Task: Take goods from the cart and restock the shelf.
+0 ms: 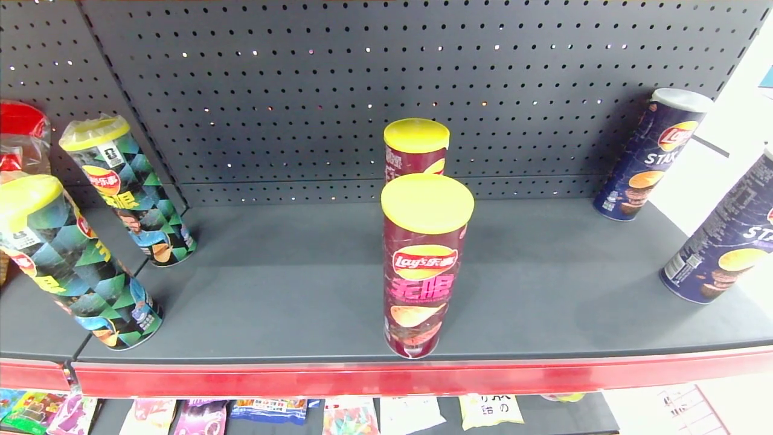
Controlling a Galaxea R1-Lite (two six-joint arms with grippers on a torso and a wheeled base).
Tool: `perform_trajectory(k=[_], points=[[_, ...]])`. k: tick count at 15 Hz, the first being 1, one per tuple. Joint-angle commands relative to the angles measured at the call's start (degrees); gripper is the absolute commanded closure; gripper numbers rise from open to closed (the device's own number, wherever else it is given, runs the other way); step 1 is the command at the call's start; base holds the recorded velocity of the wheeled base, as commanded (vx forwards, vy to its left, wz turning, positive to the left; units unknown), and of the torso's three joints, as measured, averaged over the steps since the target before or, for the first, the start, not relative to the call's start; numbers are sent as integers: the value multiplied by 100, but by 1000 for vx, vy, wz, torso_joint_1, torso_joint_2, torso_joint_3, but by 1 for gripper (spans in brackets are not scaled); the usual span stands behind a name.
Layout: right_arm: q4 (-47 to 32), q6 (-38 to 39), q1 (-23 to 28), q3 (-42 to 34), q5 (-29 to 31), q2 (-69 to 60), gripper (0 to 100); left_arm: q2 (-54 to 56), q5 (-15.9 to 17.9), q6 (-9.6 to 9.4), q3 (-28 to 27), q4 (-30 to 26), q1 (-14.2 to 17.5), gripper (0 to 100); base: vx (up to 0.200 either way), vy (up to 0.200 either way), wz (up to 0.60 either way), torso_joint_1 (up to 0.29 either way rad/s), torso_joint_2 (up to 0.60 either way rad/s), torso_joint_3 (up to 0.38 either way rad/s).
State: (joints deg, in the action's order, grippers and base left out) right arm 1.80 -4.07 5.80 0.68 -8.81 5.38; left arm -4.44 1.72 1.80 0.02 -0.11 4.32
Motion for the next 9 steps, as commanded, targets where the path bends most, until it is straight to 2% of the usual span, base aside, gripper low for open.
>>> perform_trajectory(k=[1,2,3,5,6,9], points=[[4,3,9,-24,266,25,0,-22,13,-22,-2,-7,-10,0,0,0,0,0,0,0],[-93,161,9,-68,952,25,0,127,57,-66,-2,-7,-432,0,0,0,0,0,0,0],[-180,328,0,-68,943,25,0,180,57,-75,-2,-7,-572,0,0,0,0,0,0,0],[-180,425,-220,-68,706,7,0,224,57,-75,-2,-7,-528,0,0,0,0,0,0,0],[-189,390,-862,-68,662,-116,0,312,57,-75,-2,-7,-511,0,0,0,0,0,0,0],[-189,407,-703,-68,670,-292,0,444,48,-101,-2,-7,-423,0,0,0,0,0,0,0]])
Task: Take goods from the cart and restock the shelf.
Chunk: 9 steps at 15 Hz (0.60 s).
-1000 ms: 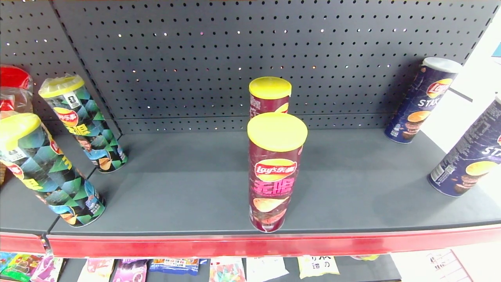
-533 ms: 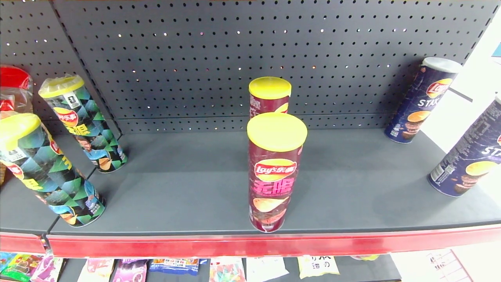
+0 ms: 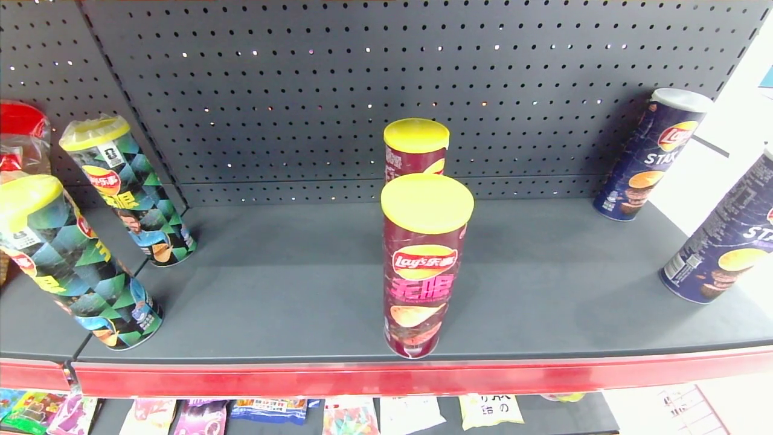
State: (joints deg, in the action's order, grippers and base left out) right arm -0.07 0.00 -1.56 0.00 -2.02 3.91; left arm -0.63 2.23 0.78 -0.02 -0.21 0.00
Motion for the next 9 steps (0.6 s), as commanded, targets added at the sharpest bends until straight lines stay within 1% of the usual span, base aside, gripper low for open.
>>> perform_trajectory(k=[1,3,9], points=[[-1,-9,130,0,35,-391,0,63,-3,1,2,3,9,0,0,0,0,0,0,0],[-1,-9,138,0,185,-383,0,63,-3,1,2,3,9,0,0,0,0,0,0,0],[-1,-18,138,0,176,-383,0,63,-3,1,2,3,9,0,0,0,0,0,0,0]])
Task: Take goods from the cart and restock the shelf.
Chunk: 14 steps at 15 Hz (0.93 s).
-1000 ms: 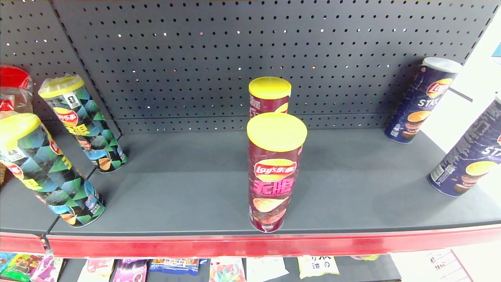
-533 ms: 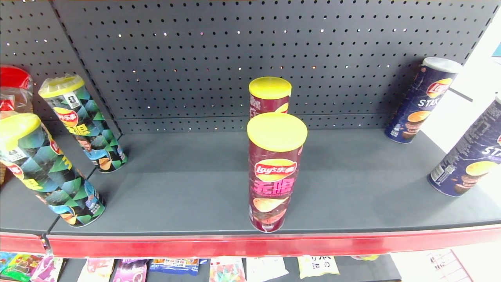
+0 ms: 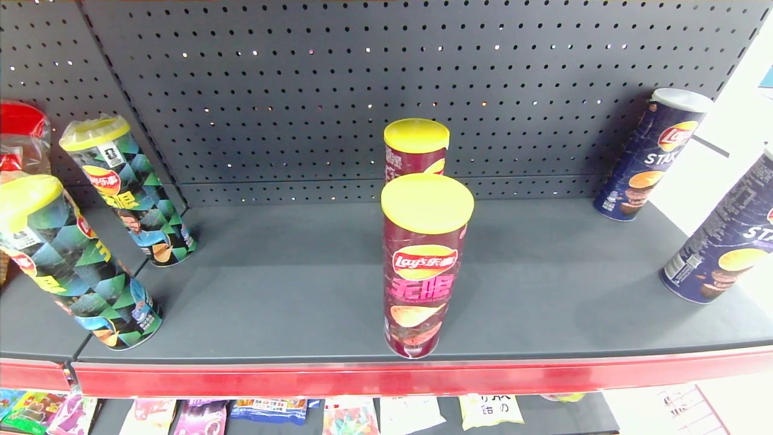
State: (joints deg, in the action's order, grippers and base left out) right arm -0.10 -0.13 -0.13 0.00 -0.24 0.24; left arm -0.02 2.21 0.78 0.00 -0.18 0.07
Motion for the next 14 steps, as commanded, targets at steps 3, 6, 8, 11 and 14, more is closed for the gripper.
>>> perform_trajectory(k=[3,6,8,11,14], points=[[1,-4,-4,0,-2,-16,0,2,-1,1,0,1,1,0,-67,0,0,1,1,-1],[1,5,-4,0,-2,-16,0,2,-1,-8,0,1,1,0,-133,0,0,11,2,0],[1,5,-4,0,-2,-16,0,2,-1,1,0,1,1,0,0,0,0,0,0,0],[1,5,-13,0,-2,-16,0,2,-1,1,0,1,1,0,0,0,0,0,0,0],[10,-74,-4,0,-37,-24,0,2,-1,1,0,1,1,0,0,0,0,0,0,0]])
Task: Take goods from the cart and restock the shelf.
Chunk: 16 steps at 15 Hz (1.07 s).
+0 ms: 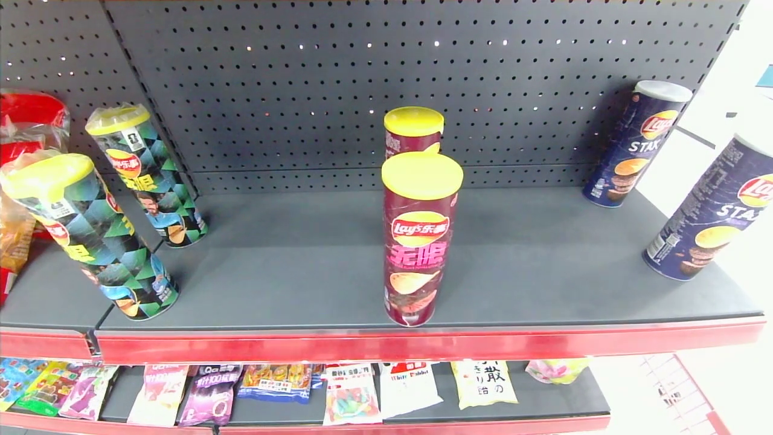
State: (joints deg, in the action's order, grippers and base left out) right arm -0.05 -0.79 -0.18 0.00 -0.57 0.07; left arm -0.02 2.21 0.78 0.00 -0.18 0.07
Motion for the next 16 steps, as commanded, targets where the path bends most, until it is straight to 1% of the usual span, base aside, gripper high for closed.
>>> perform_trajectory(k=[1,4,5,6,7,8,10,11,13,14,15,16], points=[[14,-105,1,0,-4,-7,0,2,-1,1,0,1,1,0,0,0,0,0,0,0],[58,-70,1,44,13,-7,0,2,-1,1,0,1,1,0,0,0,0,0,0,0],[75,88,-61,598,-136,212,0,2,-1,1,0,1,1,0,0,0,0,0,0,0],[-4,589,-210,1450,-198,1065,0,2,-1,1,0,1,1,0,0,0,0,0,0,0],[-30,818,-298,2092,-259,2005,0,2,-1,1,0,1,1,0,0,0,0,0,0,0],[-21,721,-360,2312,-338,2665,0,2,-1,1,0,1,1,0,0,0,0,0,0,0],[40,624,-562,2382,-461,3992,0,2,-1,1,0,1,1,0,0,0,0,0,0,0],[225,633,-790,2733,-435,5073,0,2,-1,1,0,1,1,0,0,0,0,0,0,0],[734,607,-940,3463,-277,6400,0,2,-1,1,0,1,1,0,0,0,0,0,0,0],[796,571,-1230,3779,-75,6954,0,2,-1,1,0,1,1,0,0,0,0,0,0,0],[813,563,-1485,3894,215,7305,0,2,-1,1,0,1,1,0,0,0,0,0,0,0],[813,563,-1485,3894,215,7305,0,2,-1,1,0,1,1,0,0,0,0,0,0,0]])
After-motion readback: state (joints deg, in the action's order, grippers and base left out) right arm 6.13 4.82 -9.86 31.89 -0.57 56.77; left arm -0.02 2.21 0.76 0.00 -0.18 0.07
